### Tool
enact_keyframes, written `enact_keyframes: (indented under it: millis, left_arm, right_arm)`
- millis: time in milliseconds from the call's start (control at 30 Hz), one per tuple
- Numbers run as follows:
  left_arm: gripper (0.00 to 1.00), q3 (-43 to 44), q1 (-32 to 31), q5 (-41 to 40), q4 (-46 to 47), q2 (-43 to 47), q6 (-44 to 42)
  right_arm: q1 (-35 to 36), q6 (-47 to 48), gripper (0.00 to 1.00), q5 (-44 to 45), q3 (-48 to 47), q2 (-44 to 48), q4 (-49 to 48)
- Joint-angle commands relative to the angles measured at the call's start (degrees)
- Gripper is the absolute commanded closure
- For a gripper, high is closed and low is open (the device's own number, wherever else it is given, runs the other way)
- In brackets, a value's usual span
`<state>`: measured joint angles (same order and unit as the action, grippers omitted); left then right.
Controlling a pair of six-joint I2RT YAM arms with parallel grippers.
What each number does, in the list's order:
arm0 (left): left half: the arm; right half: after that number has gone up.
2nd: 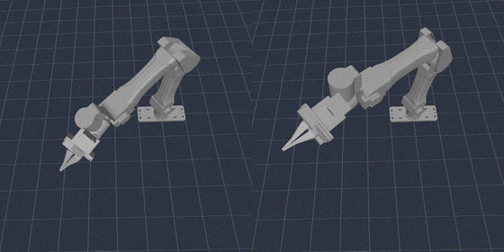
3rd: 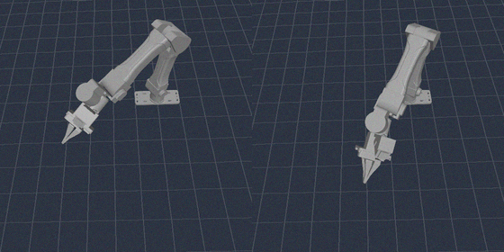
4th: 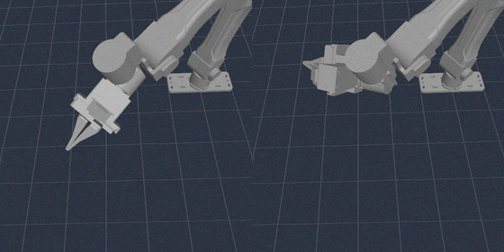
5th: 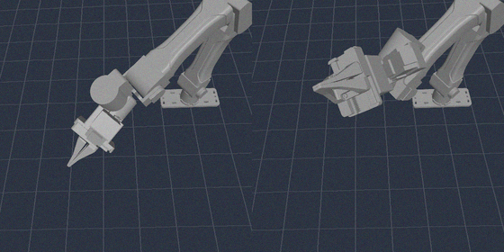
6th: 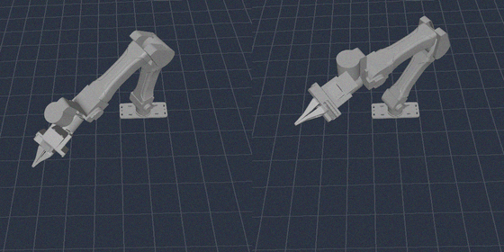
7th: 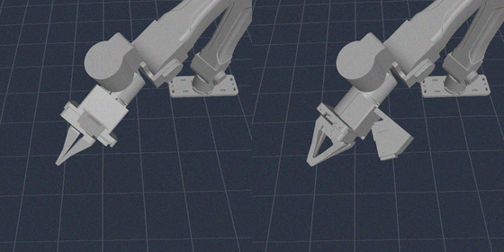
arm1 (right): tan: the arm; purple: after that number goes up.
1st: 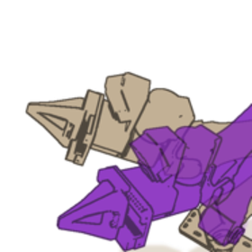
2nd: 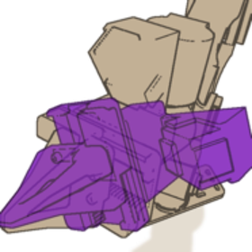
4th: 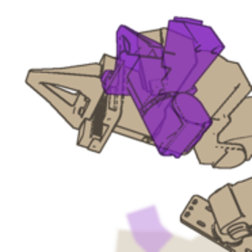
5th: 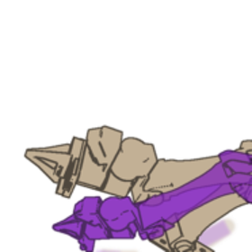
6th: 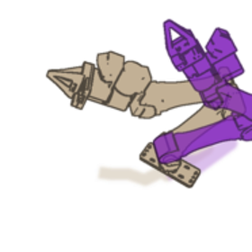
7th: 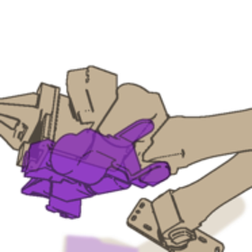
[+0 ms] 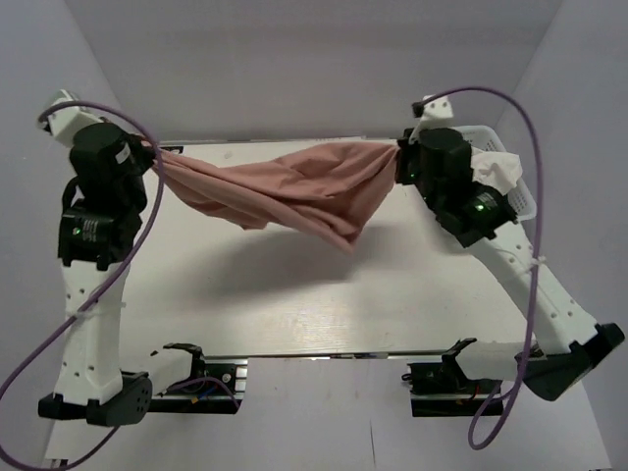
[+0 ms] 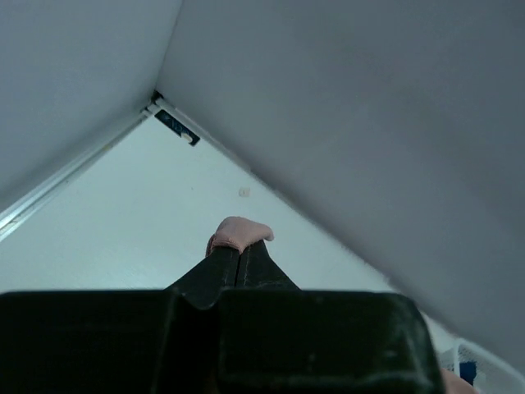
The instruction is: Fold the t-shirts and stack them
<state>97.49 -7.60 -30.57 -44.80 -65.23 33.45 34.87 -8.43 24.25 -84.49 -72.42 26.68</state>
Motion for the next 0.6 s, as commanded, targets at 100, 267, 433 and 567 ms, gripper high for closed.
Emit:
enact_keyframes:
  millis: [100, 267, 433, 567]
  left_arm:
    - [1.0, 8.8, 0.4, -8.1, -7.2, 2.0, -0.9]
    - [1.0, 10.2, -0.2, -5.9, -6.9, 8.6, -1.5]
    - [1.0, 7.6, -0.2, -2.2, -5.9, 10.7, -1.5]
    - [1.0, 3.1, -0.2, 3.3, -7.1, 7.5, 0.7]
  right_arm:
    - [-2.6, 9.8, 1.0, 15.0, -11.2, 5.7, -0.4]
    - [-3.1, 13.9, 1.0, 18.5, -15.7, 9.9, -1.4]
    - [-3.1, 15.3, 1.0, 20.7, -16.6, 10.2, -0.5]
    - [-3.5, 14.1, 1.0, 18.2, -16.2, 7.2, 1.8]
